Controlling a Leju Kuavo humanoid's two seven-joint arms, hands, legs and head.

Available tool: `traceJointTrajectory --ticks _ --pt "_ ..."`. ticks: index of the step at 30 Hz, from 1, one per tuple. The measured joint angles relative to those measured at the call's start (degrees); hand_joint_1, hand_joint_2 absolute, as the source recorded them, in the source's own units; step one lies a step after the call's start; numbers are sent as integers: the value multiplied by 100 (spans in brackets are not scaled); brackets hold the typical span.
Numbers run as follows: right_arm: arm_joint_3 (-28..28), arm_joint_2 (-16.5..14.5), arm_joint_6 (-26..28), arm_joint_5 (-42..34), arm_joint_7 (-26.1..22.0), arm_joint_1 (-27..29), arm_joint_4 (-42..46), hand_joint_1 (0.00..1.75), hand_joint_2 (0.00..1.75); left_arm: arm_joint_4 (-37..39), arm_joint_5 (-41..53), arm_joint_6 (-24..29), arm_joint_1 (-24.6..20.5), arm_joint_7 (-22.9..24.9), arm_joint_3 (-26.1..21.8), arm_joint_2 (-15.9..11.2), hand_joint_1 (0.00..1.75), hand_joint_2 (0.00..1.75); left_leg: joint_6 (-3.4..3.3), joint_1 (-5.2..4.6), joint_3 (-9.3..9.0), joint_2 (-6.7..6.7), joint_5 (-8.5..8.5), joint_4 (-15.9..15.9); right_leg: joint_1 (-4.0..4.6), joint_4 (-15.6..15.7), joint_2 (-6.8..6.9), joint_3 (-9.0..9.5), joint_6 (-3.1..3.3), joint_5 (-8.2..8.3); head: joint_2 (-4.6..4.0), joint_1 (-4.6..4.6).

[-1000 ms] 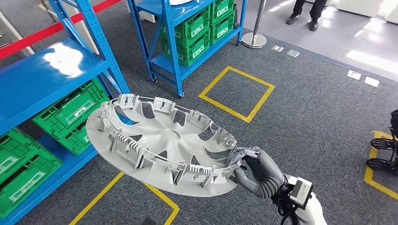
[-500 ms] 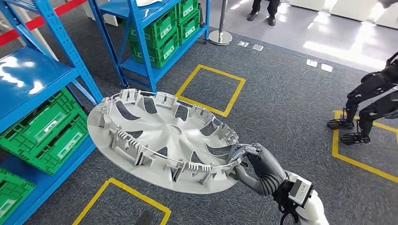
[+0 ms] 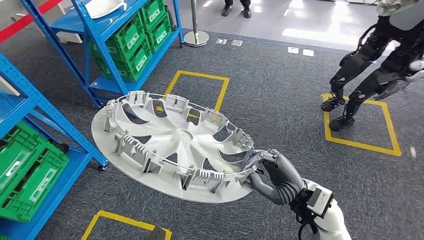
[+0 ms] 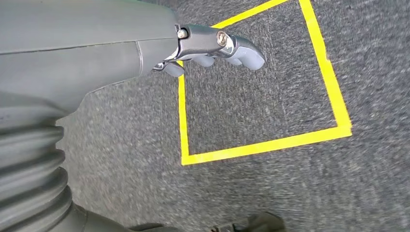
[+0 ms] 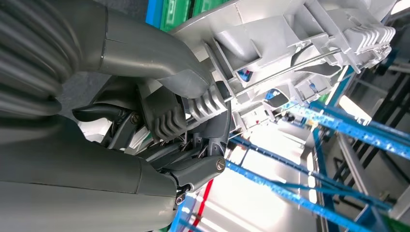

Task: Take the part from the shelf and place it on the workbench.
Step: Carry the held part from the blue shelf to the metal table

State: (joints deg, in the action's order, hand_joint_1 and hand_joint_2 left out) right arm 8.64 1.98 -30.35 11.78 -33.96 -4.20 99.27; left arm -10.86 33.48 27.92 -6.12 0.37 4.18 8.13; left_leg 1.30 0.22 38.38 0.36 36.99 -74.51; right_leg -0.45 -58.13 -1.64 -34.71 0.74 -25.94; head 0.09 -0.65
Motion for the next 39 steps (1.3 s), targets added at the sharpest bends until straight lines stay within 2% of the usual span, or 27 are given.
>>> traceJointTrajectory --ticks 1,2,3,5,7,9,10,11,13,15,16,17,18,20,22,24,25,26,28,30,31,32,33,35,37,38,39 --pt "-1 -1 2 -1 0 3 -6 175 175 4 5 -1 20 6 0 -12 0 175 4 4 29 -8 -70 -27 -3 -6 -85 -1 -5 2 0 -1" --pt "0 -1 3 -1 0 6 -10 175 175 7 11 -1 30 8 0 -22 0 175 5 12 -45 -29 -242 166 -8 -17 -172 0 -14 3 0 -2" --pt "0 -1 3 -1 -1 9 -11 175 175 7 18 -1 32 7 0 -28 0 175 6 27 -200 -95 -469 529 -15 -32 -251 -2 -29 1 0 -3" --pt "1 -2 3 -1 -8 7 -11 175 175 8 27 -4 27 -6 1 -33 0 175 0 70 -499 -391 -752 1230 -20 -77 -400 -33 -89 -5 0 -7" --pt "1 -4 2 -4 -16 0 -11 175 175 10 27 -9 26 -28 2 -33 0 175 -41 76 -591 -541 -778 1469 -28 -93 -534 -86 -174 13 0 -9" --pt "1 -5 -2 -7 -18 -1 -11 175 175 -1 14 -11 18 -59 1 -29 0 175 -127 62 -599 -404 -807 1492 -53 -76 -624 -125 -252 48 0 -9" --pt "2 -5 -5 -7 -18 -6 -11 175 175 -9 2 -10 7 -77 -1 -24 0 175 -172 63 -606 -334 -826 1510 -51 -120 -536 -158 -280 25 0 1" --pt "4 -5 -11 -7 -18 -23 -15 175 175 -18 -12 -7 -6 -96 -1 -18 0 175 -211 67 -610 -257 -842 1528 -41 -264 -379 -236 -303 -63 0 18" --pt "22 -9 -26 -8 -19 -77 -35 175 175 -25 -35 0 -13 -122 -2 -10 0 175 -259 57 -609 -88 -846 1543 -19 -909 -9 -549 -337 -411 0 54" --pt "49 -15 -35 -11 -20 -111 -69 175 175 -23 -47 8 -3 -132 -2 -11 0 175 -277 39 -605 97 -834 1540 -25 -1600 102 -875 -359 -689 0 63" --pt "62 -16 -36 -14 -20 -117 -85 175 175 -22 -49 10 -4 -134 -3 -13 0 175 -278 35 -605 184 -829 1539 -26 -1696 117 -909 -360 -682 0 64" --pt "72 -16 -38 -14 -19 -125 -99 175 175 -22 -50 12 -10 -137 -3 -11 0 175 -273 32 -607 262 -822 1538 -25 -1557 136 -821 -352 -576 0 66" --pt "82 -16 -39 -13 -17 -138 -111 175 175 -23 -52 11 -17 -139 -3 -9 0 175 -265 30 -614 334 -814 1537 -19 -1217 188 -622 -334 -406 0 68" --pt "105 -17 -42 -8 -19 -182 -122 175 175 -24 -73 -6 -25 -143 -3 -8 0 175 -228 6 -635 459 -787 1530 22 -417 464 -182 -261 -142 0 71" --pt "122 -23 -41 -9 -26 -229 -128 175 175 -23 -100 -36 -23 -148 -5 -10 0 175 -170 -18 -661 564 -763 1534 68 -74 618 -10 -188 -77 0 67" --pt "128 -27 -38 -13 -32 -253 -134 175 175 -25 -109 -50 -24 -148 -7 -10 0 175 -104 -16 -688 646 -747 1555 66 -60 486 -20 -131 -55 0 63" --pt "131 -28 -38 -15 -38 -260 -137 175 175 -27 -109 -51 -26 -146 -7 -10 0 175 -69 -8 -692 570 -717 1535 48 -38 420 -15 -101 -38 0 62" --pt "135 -31 -38 -14 -41 -269 -138 175 175 -29 -109 -51 -27 -145 -7 -10 0 175 -40 0 -661 430 -640 1442 26 -15 355 -7 -72 -21 0 58" --pt "153 -46 -39 -9 -47 -285 -139 175 175 -26 -110 -51 -13 -142 -8 -15 0 175 -3 16 -445 88 -350 938 0 10 225 7 -27 -4 0 37" --pt "180 -71 -35 -5 -49 -289 -143 175 175 -16 -116 -56 25 -139 -9 -22 0 175 16 21 -108 -12 -80 262 1 5 64 6 -9 -5 0 16" --pt "193 -79 -33 -4 -50 -288 -145 175 175 -11 -123 -66 42 -139 -10 -27 0 175 24 25 -3 -20 -74 90 0 -1 -27 6 -10 -8 0 13" --pt "206 -83 -32 -2 -47 -287 -148 175 175 -7 -130 -79 53 -139 -11 -29 0 175 30 34 7 -27 -184 126 -4 -12 -119 7 -16 -11 0 9" --pt "218 -84 -31 1 -41 -284 -150 175 175 -4 -135 -92 58 -139 -12 -31 0 175 35 50 -84 -54 -390 377 -11 -29 -210 8 -29 -19 0 8" --pt "235 -87 -30 6 -20 -278 -151 175 175 1 -119 -103 64 -139 -12 -32 0 175 38 97 -375 -287 -741 1091 -20 -86 -369 -11 -82 -45 0 4" --pt "242 -93 -21 9 4 -265 -150 175 175 8 -78 -99 74 -137 -12 -28 0 175 7 115 -526 -488 -814 1436 -34 -122 -510 -61 -163 -45 0 2" --pt "242 -96 -15 10 11 -249 -149 175 175 12 -57 -97 80 -130 -13 -27 0 175 -27 100 -538 -489 -797 1448 -45 -117 -577 -85 -209 -29 0 1" --pt "242 -97 -8 10 15 -224 -148 175 175 11 -39 -96 83 -121 -13 -25 0 175 -74 92 -543 -422 -809 1452 -63 -101 -633 -101 -252 -13 0 2"
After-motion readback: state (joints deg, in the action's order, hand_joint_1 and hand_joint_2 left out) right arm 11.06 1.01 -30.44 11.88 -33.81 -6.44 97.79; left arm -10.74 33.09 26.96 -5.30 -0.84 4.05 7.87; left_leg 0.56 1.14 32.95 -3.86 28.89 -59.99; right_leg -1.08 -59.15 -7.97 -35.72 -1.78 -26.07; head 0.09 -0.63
